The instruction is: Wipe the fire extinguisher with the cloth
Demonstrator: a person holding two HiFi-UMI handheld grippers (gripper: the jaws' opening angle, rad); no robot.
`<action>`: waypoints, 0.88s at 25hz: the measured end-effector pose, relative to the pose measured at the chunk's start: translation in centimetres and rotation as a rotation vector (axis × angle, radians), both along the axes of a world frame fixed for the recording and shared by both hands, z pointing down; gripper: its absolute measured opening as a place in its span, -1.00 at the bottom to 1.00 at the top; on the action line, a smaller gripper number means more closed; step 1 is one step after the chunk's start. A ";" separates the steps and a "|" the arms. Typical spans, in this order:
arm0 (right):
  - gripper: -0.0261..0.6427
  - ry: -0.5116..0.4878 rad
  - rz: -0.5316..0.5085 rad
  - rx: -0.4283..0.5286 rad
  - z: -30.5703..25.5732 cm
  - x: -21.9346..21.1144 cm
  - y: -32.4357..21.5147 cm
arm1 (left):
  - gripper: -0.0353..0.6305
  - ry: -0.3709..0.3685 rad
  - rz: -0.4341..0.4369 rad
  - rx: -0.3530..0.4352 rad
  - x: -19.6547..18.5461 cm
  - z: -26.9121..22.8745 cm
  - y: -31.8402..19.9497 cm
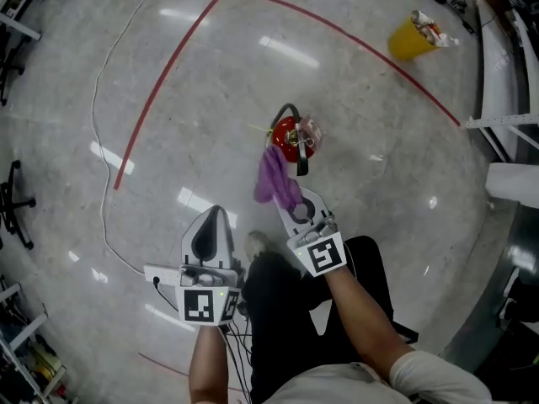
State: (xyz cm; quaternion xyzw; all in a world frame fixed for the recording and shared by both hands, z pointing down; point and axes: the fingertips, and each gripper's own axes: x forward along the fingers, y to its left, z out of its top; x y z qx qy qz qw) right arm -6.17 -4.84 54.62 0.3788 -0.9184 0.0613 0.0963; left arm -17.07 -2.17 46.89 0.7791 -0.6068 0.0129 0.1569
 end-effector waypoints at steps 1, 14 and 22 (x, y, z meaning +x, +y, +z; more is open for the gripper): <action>-0.78 -0.010 0.012 0.018 -3.0 0.5 0.0 | -0.88 0.002 -0.001 0.000 0.4 -2.2 0.1; -0.78 -0.106 0.242 0.105 -39.0 10.8 2.7 | -0.88 0.041 -0.027 0.057 8.9 -31.9 3.4; -0.78 -0.145 0.255 0.120 -51.6 14.2 7.2 | -0.88 -0.003 -0.083 0.095 12.8 -43.2 7.3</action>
